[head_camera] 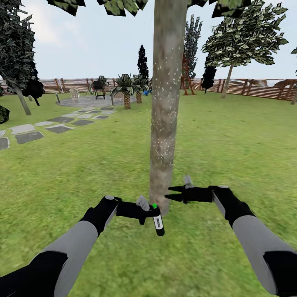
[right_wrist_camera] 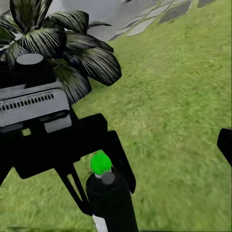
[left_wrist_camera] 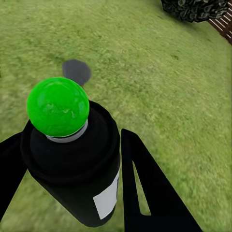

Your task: In the garden, pick up the pesticide atomizer on the floor and spray pesticide onto both trees until each tree trunk is fully covered.

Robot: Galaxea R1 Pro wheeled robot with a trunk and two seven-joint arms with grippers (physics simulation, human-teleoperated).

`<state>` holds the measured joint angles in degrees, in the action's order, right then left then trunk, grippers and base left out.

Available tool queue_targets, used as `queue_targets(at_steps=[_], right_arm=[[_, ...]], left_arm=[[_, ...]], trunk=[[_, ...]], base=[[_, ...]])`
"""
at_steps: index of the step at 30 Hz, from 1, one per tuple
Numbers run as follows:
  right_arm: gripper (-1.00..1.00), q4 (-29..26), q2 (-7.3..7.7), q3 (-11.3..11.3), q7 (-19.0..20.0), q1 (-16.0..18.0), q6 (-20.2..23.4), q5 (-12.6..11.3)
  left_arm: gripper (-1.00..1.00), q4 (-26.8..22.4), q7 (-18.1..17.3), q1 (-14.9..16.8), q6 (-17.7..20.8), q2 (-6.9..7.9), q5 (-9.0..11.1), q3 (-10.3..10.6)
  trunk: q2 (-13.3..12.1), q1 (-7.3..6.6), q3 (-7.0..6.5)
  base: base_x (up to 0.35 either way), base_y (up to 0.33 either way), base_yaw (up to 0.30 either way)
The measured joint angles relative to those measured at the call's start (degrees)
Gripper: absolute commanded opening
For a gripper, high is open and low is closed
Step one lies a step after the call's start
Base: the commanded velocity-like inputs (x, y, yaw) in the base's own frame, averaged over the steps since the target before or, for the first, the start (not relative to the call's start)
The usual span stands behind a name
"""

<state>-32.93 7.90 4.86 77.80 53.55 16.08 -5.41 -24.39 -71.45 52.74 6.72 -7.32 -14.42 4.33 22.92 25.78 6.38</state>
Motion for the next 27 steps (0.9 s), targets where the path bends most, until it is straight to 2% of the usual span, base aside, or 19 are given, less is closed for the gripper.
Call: queue_targets(at_steps=[1, 3, 5, 9, 13, 27], right_arm=[[-1.00, 0.0, -0.50, 2.5, 0.1, 0.0, 0.0, 0.0], [-1.00, 0.0, -1.24, 5.8, 0.1, 0.0, 0.1, -0.3], [-1.00, 0.0, -2.32, 6.9, 0.1, 0.0, 0.1, -0.4], [-1.00, 0.0, -4.74, 7.4, 0.0, 0.0, 0.1, -0.3], [-1.00, 0.0, -5.97, 7.5, -0.1, 0.0, 2.3, 0.0], [-1.00, 0.1, -5.75, 7.4, -0.2, 0.0, 2.7, 0.2]], left_arm=[[-1.00, 0.0, 0.0, 0.0, 0.0, -0.03, 0.0, 0.0], [-1.00, 0.0, 0.0, 0.0, 0.0, -0.04, 0.0, 0.0], [-1.00, 0.0, 0.0, 0.0, 0.0, -0.05, 0.0, 0.0], [-1.00, 0.0, 0.0, 0.0, -0.1, -0.06, 0.0, 0.0], [-1.00, -0.1, 0.0, 0.0, -0.1, -0.06, 0.0, 0.0], [-1.00, -0.2, 0.0, 0.0, -0.2, -0.02, 0.1, 0.0]], trunk=[[0.0, 0.00, 0.00], [0.0, 0.00, 0.00], [0.0, 0.00, 0.00], [0.0, 0.00, 0.00], [0.0, 0.00, 0.00], [0.0, 0.00, 0.00]], base=[[0.000, 0.000, 0.000], [0.000, 0.000, 0.000], [0.000, 0.000, 0.000], [0.000, 0.000, 0.000], [0.000, 0.000, 0.000], [0.000, 0.000, 0.000]])
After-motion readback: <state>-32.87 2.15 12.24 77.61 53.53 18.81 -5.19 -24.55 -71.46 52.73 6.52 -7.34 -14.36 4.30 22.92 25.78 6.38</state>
